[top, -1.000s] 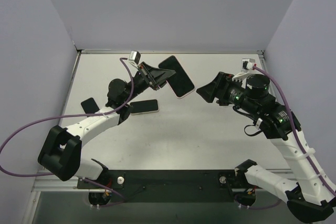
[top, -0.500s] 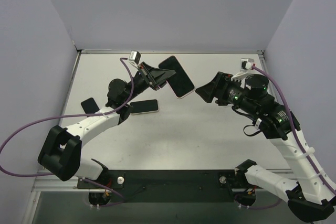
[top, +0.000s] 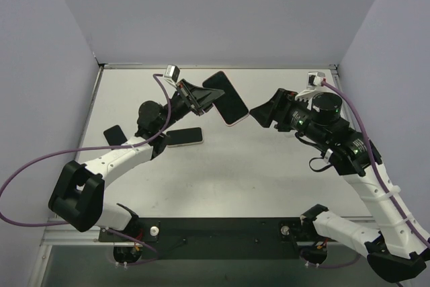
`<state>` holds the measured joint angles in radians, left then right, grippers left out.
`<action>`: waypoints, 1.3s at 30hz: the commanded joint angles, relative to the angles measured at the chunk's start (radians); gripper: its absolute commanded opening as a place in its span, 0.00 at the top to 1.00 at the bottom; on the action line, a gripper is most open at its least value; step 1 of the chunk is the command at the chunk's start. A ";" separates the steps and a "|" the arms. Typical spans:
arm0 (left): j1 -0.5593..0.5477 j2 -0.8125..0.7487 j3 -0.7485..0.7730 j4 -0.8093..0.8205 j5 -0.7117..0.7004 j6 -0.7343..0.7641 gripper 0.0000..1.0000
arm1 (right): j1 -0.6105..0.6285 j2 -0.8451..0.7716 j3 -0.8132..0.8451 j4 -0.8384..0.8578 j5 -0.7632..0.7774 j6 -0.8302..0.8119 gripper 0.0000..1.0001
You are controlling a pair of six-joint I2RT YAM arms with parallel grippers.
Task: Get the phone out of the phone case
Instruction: Remove the phone case from the phone.
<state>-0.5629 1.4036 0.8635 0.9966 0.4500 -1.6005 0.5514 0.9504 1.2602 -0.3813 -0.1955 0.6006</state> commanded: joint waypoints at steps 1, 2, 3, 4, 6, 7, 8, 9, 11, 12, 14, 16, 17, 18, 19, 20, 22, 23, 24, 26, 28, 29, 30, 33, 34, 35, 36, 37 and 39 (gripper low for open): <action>0.003 -0.023 0.029 0.105 -0.007 -0.012 1.00 | 0.008 0.019 0.028 0.044 0.024 0.001 0.35; 0.004 -0.023 0.029 0.105 -0.008 -0.013 1.00 | 0.007 0.024 0.025 0.044 0.024 -0.001 0.35; 0.003 -0.025 0.029 0.103 -0.008 -0.013 1.00 | 0.008 0.025 0.021 0.044 0.025 0.001 0.35; 0.003 -0.026 0.031 0.103 -0.007 -0.013 1.00 | 0.008 0.027 0.018 0.044 0.028 0.001 0.35; 0.003 -0.029 0.031 0.103 -0.008 -0.013 1.00 | 0.007 0.033 0.011 0.044 0.030 0.001 0.35; 0.004 -0.031 0.031 0.103 -0.007 -0.013 1.00 | 0.007 0.037 0.007 0.042 0.031 0.001 0.35; 0.004 -0.031 0.031 0.103 -0.007 -0.013 1.00 | 0.007 0.042 0.004 0.041 0.031 0.001 0.35; 0.004 -0.032 0.032 0.103 -0.007 -0.013 1.00 | 0.007 0.045 0.002 0.038 0.034 0.001 0.35; 0.004 -0.035 0.034 0.100 -0.007 -0.012 1.00 | 0.012 0.054 -0.005 0.025 0.039 -0.001 0.35; 0.006 -0.034 0.038 0.100 -0.002 -0.009 1.00 | 0.015 0.059 -0.008 0.019 0.042 -0.002 0.35; 0.014 -0.032 0.058 0.094 0.009 -0.009 1.00 | 0.021 0.071 -0.019 -0.001 0.047 -0.004 0.35; 0.015 -0.034 0.080 0.088 0.013 -0.007 1.00 | 0.028 0.079 -0.028 -0.028 0.060 -0.015 0.35; 0.015 -0.037 0.084 0.085 0.013 -0.006 1.00 | 0.034 0.085 -0.039 -0.034 0.074 -0.018 0.35; 0.015 -0.040 0.089 0.085 0.015 -0.004 1.00 | 0.041 0.090 -0.042 -0.040 0.083 -0.021 0.35; 0.015 -0.043 0.092 0.085 0.015 -0.007 1.00 | 0.042 0.093 -0.047 -0.047 0.087 -0.021 0.35; 0.012 -0.046 0.095 0.083 0.012 -0.010 1.00 | 0.047 0.103 -0.050 -0.051 0.091 -0.022 0.35; 0.009 -0.055 0.097 0.086 0.013 -0.016 1.00 | 0.051 0.117 -0.050 -0.062 0.103 -0.025 0.35; 0.006 -0.058 0.101 0.086 0.015 -0.022 1.00 | 0.054 0.134 -0.048 -0.065 0.110 -0.025 0.35; -0.003 -0.067 0.104 0.085 0.015 -0.022 1.00 | 0.062 0.142 -0.042 -0.070 0.114 -0.028 0.35; -0.014 -0.078 0.115 0.070 0.013 -0.013 1.00 | 0.068 0.165 -0.038 -0.071 0.123 -0.032 0.35; -0.026 -0.091 0.135 0.042 0.016 -0.001 1.00 | 0.074 0.177 -0.027 -0.071 0.125 -0.036 0.35; -0.029 -0.095 0.140 0.036 0.015 0.008 1.00 | 0.076 0.195 -0.024 -0.071 0.126 -0.036 0.35; -0.031 -0.100 0.149 0.030 0.015 0.010 1.00 | 0.077 0.205 -0.021 -0.073 0.128 -0.038 0.35; -0.031 -0.106 0.157 0.033 0.016 0.005 1.00 | 0.081 0.232 -0.015 -0.071 0.130 -0.038 0.35; -0.031 -0.106 0.158 0.033 0.016 0.005 1.00 | 0.082 0.238 -0.013 -0.071 0.130 -0.039 0.35; -0.031 -0.106 0.161 0.036 0.018 0.002 1.00 | 0.084 0.248 -0.015 -0.071 0.130 -0.035 0.35; -0.031 -0.109 0.163 0.037 0.018 0.001 1.00 | 0.082 0.255 -0.015 -0.070 0.130 -0.033 0.35; -0.031 -0.109 0.164 0.039 0.016 -0.001 1.00 | 0.084 0.260 -0.016 -0.068 0.130 -0.033 0.35; -0.031 -0.110 0.170 0.042 0.019 -0.001 1.00 | 0.084 0.274 -0.022 -0.062 0.127 -0.028 0.35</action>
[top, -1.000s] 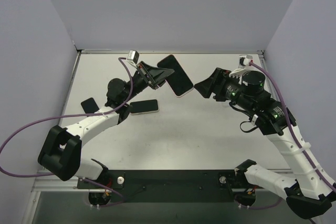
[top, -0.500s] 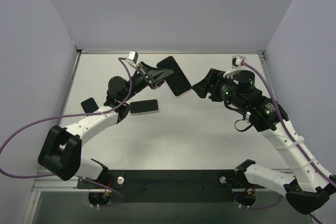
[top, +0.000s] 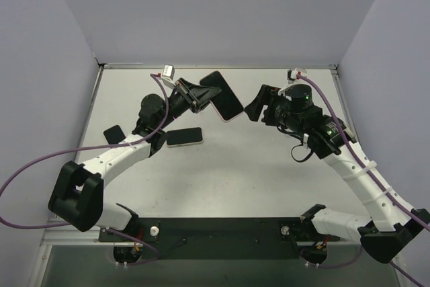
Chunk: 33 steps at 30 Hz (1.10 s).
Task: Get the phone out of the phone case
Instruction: Remove the phone case from the phone.
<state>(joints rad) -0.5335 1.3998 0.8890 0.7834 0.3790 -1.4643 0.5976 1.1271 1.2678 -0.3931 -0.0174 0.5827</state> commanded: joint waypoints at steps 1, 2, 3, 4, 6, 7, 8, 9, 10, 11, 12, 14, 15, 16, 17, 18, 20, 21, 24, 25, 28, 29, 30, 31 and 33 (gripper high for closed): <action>-0.060 -0.107 0.148 0.257 0.090 -0.139 1.00 | 0.036 0.102 -0.033 -0.044 -0.055 -0.011 0.35; -0.062 -0.107 0.148 0.257 0.092 -0.139 1.00 | 0.037 0.109 -0.042 -0.040 -0.056 -0.007 0.35; -0.060 -0.108 0.148 0.258 0.092 -0.140 1.00 | 0.037 0.111 -0.045 -0.036 -0.062 -0.003 0.35; -0.060 -0.108 0.148 0.260 0.092 -0.140 1.00 | 0.037 0.115 -0.050 -0.027 -0.064 -0.001 0.35; -0.060 -0.110 0.148 0.266 0.090 -0.146 1.00 | 0.037 0.128 -0.061 -0.018 -0.076 0.003 0.35; -0.060 -0.110 0.148 0.270 0.090 -0.149 1.00 | 0.037 0.129 -0.064 -0.007 -0.082 0.006 0.35; -0.060 -0.110 0.146 0.274 0.092 -0.154 1.00 | 0.037 0.137 -0.065 -0.003 -0.087 0.011 0.35; -0.060 -0.110 0.146 0.277 0.090 -0.156 1.00 | 0.037 0.137 -0.073 0.003 -0.093 0.014 0.35; -0.060 -0.111 0.145 0.277 0.089 -0.156 1.00 | 0.037 0.141 -0.076 0.016 -0.107 0.020 0.35; -0.060 -0.111 0.142 0.278 0.090 -0.159 1.00 | 0.037 0.145 -0.077 0.023 -0.111 0.022 0.35; -0.060 -0.111 0.142 0.280 0.090 -0.160 1.00 | 0.037 0.146 -0.079 0.034 -0.119 0.025 0.35; -0.060 -0.113 0.137 0.286 0.087 -0.165 1.00 | 0.037 0.151 -0.084 0.046 -0.138 0.034 0.35; -0.060 -0.111 0.136 0.292 0.087 -0.168 1.00 | 0.037 0.154 -0.084 0.059 -0.144 0.037 0.35; -0.060 -0.111 0.134 0.297 0.087 -0.174 1.00 | 0.037 0.158 -0.087 0.065 -0.153 0.039 0.35; -0.060 -0.113 0.133 0.298 0.086 -0.179 1.00 | 0.037 0.161 -0.087 0.066 -0.156 0.046 0.35; -0.060 -0.110 0.133 0.307 0.086 -0.180 1.00 | 0.037 0.165 -0.088 0.077 -0.159 0.049 0.35; -0.060 -0.110 0.134 0.315 0.086 -0.192 1.00 | 0.037 0.178 -0.093 0.086 -0.171 0.058 0.35; -0.060 -0.110 0.134 0.318 0.084 -0.194 1.00 | 0.039 0.183 -0.093 0.095 -0.176 0.062 0.35; -0.060 -0.114 0.131 0.321 0.086 -0.197 1.00 | 0.036 0.192 -0.105 0.115 -0.182 0.072 0.35; -0.060 -0.116 0.127 0.321 0.086 -0.200 1.00 | 0.033 0.192 -0.107 0.120 -0.182 0.075 0.35; -0.060 -0.122 0.122 0.320 0.086 -0.200 1.00 | 0.024 0.180 -0.126 0.160 -0.214 0.092 0.35; -0.059 -0.125 0.119 0.321 0.086 -0.200 1.00 | 0.008 0.174 -0.155 0.180 -0.234 0.101 0.34; -0.059 -0.124 0.117 0.321 0.084 -0.200 1.00 | -0.004 0.165 -0.180 0.251 -0.303 0.136 0.34; -0.059 -0.125 0.114 0.323 0.086 -0.205 1.00 | -0.024 0.140 -0.209 0.304 -0.346 0.166 0.34; -0.059 -0.122 0.110 0.324 0.092 -0.206 1.00 | -0.082 0.116 -0.307 0.481 -0.459 0.225 0.34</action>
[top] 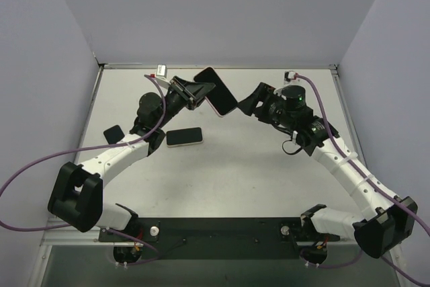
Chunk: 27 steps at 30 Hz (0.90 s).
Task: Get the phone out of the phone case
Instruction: Remove the phone case from the phone.
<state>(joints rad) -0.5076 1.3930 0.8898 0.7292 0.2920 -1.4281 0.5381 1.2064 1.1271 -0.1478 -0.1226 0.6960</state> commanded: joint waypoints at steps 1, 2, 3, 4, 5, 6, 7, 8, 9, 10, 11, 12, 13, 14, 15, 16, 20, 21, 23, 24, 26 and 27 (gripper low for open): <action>-0.085 -0.112 0.107 0.378 0.179 -0.245 1.00 | -0.039 0.019 -0.188 0.275 -0.377 0.158 0.34; -0.085 -0.106 0.107 0.381 0.183 -0.249 1.00 | -0.050 0.013 -0.200 0.301 -0.397 0.166 0.34; -0.085 -0.101 0.107 0.381 0.191 -0.252 1.00 | -0.061 0.012 -0.204 0.312 -0.403 0.166 0.34; -0.085 -0.095 0.107 0.383 0.194 -0.259 1.00 | -0.059 0.012 -0.201 0.310 -0.417 0.159 0.34; -0.085 -0.079 0.109 0.391 0.202 -0.265 1.00 | -0.059 0.013 -0.201 0.323 -0.425 0.161 0.34; -0.086 -0.069 0.106 0.400 0.210 -0.275 1.00 | -0.061 0.013 -0.207 0.336 -0.431 0.166 0.33; -0.088 -0.060 0.100 0.413 0.208 -0.297 1.00 | -0.061 0.016 -0.213 0.358 -0.457 0.192 0.33; -0.088 -0.043 0.094 0.447 0.210 -0.308 1.00 | -0.064 0.018 -0.220 0.414 -0.469 0.207 0.33; -0.089 -0.037 0.084 0.458 0.208 -0.318 1.00 | -0.066 0.027 -0.227 0.441 -0.482 0.223 0.33; -0.091 -0.032 0.081 0.467 0.208 -0.330 1.00 | -0.067 0.031 -0.239 0.471 -0.503 0.241 0.33; -0.094 -0.022 0.078 0.481 0.208 -0.333 1.00 | -0.067 0.038 -0.239 0.500 -0.508 0.261 0.33; -0.100 -0.019 0.078 0.484 0.210 -0.334 1.00 | -0.067 0.048 -0.237 0.507 -0.509 0.266 0.33; -0.103 -0.017 0.081 0.481 0.210 -0.333 1.00 | -0.064 0.054 -0.236 0.514 -0.512 0.269 0.33; -0.106 -0.012 0.081 0.478 0.213 -0.328 1.00 | -0.064 0.056 -0.236 0.540 -0.518 0.281 0.33; -0.111 -0.012 0.084 0.475 0.217 -0.324 1.00 | -0.064 0.064 -0.237 0.559 -0.522 0.290 0.33; -0.115 -0.009 0.086 0.470 0.219 -0.321 1.00 | -0.063 0.065 -0.243 0.577 -0.529 0.298 0.33; -0.121 0.006 0.081 0.466 0.225 -0.319 1.00 | -0.059 0.081 -0.259 0.744 -0.590 0.364 0.33; -0.124 0.009 0.080 0.466 0.228 -0.321 1.00 | -0.056 0.088 -0.257 0.766 -0.600 0.382 0.33; -0.129 0.017 0.075 0.466 0.228 -0.319 1.00 | -0.049 0.094 -0.250 0.810 -0.612 0.395 0.33; -0.132 0.020 0.075 0.463 0.230 -0.313 1.00 | -0.046 0.100 -0.244 0.817 -0.618 0.399 0.34; -0.141 0.026 0.072 0.455 0.228 -0.308 1.00 | -0.038 0.105 -0.230 0.821 -0.618 0.402 0.35; -0.146 0.027 0.069 0.452 0.228 -0.301 1.00 | -0.036 0.110 -0.216 0.823 -0.617 0.402 0.35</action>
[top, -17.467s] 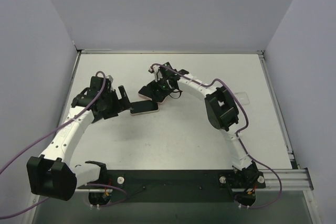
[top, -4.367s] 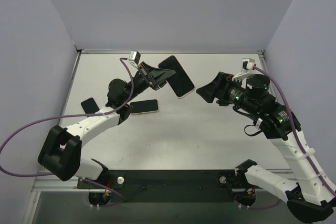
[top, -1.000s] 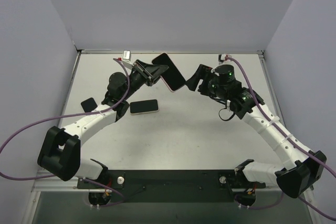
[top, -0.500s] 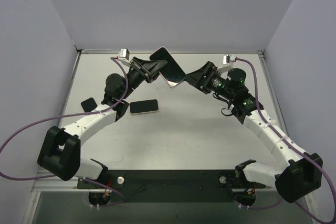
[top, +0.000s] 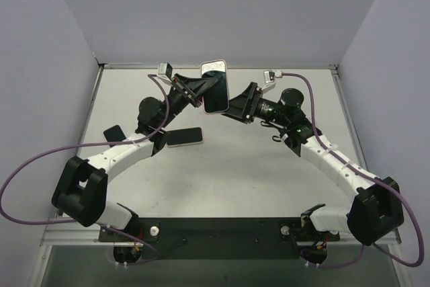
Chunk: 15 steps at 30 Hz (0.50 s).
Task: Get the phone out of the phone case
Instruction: Remove the phone case from the phone.
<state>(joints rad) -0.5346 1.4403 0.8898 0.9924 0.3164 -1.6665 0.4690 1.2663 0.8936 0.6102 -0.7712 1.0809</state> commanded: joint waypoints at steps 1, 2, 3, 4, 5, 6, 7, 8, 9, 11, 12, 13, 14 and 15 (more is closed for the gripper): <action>-0.122 -0.020 0.064 0.183 0.202 -0.059 1.00 | 0.033 0.051 0.022 0.065 0.033 0.020 0.36; -0.125 -0.020 0.057 0.180 0.199 -0.055 1.00 | 0.033 0.053 0.028 0.069 0.033 0.024 0.37; -0.126 -0.023 0.054 0.175 0.197 -0.050 1.00 | 0.033 0.054 0.031 0.074 0.035 0.031 0.38; -0.128 -0.029 0.046 0.173 0.196 -0.049 1.00 | 0.027 0.056 0.031 0.077 0.047 0.039 0.39; -0.127 -0.029 0.041 0.169 0.194 -0.045 1.00 | 0.023 0.054 0.028 0.094 0.053 0.056 0.43; -0.127 -0.032 0.034 0.167 0.193 -0.042 1.00 | 0.011 0.051 0.016 0.108 0.061 0.069 0.45; -0.127 -0.035 0.034 0.164 0.193 -0.042 1.00 | 0.007 0.051 0.008 0.121 0.076 0.083 0.47; -0.127 -0.035 0.034 0.163 0.193 -0.041 1.00 | -0.001 0.048 0.002 0.153 0.082 0.105 0.51; -0.128 -0.037 0.029 0.160 0.194 -0.036 1.00 | -0.010 0.044 -0.002 0.164 0.088 0.111 0.53; -0.127 -0.037 0.026 0.155 0.193 -0.036 1.00 | -0.020 0.038 -0.008 0.174 0.114 0.119 0.54; -0.128 -0.037 0.023 0.155 0.191 -0.035 1.00 | -0.026 0.027 -0.008 0.172 0.128 0.119 0.54; -0.128 -0.037 0.018 0.153 0.191 -0.035 1.00 | -0.035 0.019 -0.015 0.174 0.141 0.119 0.54; -0.127 -0.037 0.014 0.153 0.190 -0.035 1.00 | -0.036 0.013 -0.015 0.172 0.160 0.117 0.54; -0.128 -0.038 0.011 0.153 0.188 -0.032 1.00 | -0.043 0.004 -0.015 0.171 0.170 0.117 0.54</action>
<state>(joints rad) -0.5579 1.4433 0.8890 1.0000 0.2943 -1.6638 0.4610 1.2736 0.8818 0.7105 -0.8150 1.1652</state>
